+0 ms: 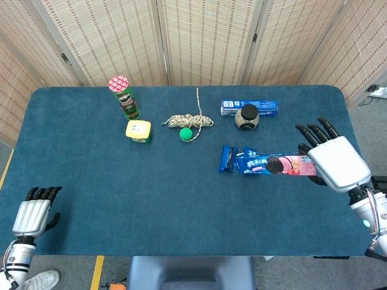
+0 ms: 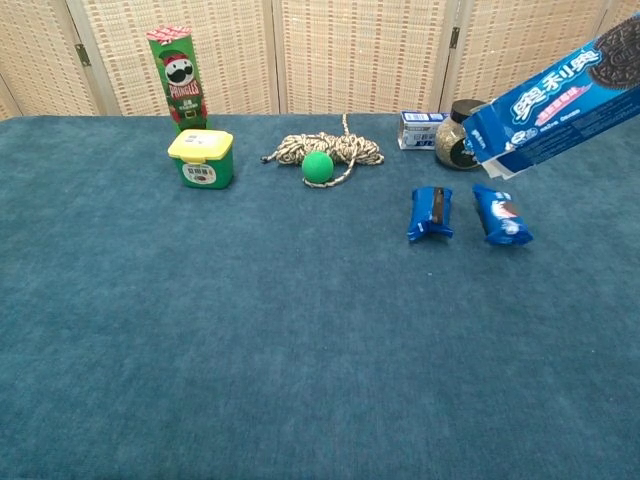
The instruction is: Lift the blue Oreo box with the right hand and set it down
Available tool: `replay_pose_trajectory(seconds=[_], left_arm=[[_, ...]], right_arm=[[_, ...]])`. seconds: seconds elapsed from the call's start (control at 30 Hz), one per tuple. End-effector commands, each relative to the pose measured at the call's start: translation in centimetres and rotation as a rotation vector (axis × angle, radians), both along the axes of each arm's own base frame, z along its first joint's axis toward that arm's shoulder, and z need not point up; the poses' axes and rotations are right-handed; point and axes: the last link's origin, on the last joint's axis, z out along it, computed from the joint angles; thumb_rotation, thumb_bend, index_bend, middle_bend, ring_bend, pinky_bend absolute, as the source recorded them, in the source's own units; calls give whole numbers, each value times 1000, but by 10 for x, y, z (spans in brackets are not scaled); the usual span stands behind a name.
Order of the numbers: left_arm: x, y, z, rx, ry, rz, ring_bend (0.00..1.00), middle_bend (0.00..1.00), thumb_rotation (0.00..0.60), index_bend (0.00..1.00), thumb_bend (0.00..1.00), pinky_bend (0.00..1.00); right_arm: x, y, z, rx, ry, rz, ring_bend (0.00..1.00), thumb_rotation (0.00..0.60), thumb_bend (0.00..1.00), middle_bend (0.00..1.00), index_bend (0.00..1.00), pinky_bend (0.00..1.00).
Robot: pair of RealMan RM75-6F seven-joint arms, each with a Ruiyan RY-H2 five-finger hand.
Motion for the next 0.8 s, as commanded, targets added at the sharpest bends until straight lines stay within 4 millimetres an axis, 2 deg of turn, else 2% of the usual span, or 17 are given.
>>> replay_pose_trajectory(seconds=[0.03,0.17,0.33,0.47,0.6,0.8], left_arm=[[1,-1,1,3,-6,-2,209,222,600,180,402,149],[1,-3,2,2,-9,-10,209,222,600,180,402,149],[4,-8,3,-3,-14,-26,210,222,600,181,403,149],[4,-7,6,8,-21,-30,210,222,600,181,403,149],[4,-8,7,-2,-27,-33,210,222,600,181,402,149],[3,-7,8,-11,-34,-37,210,222,600,182,403,149]], right_arm=[[-14,9,-18,47,-160,11,128,600,210,124,652,70],[-50,16,-51,60,-328,46,127,600,210,122,652,65],[-102,17,-93,26,-396,37,132,600,210,115,652,66],[-134,13,-125,38,-478,-10,132,600,210,113,630,66],[-153,6,-145,54,-534,-55,133,600,209,104,574,69],[-165,-6,-163,58,-697,-62,133,600,210,101,562,72]])
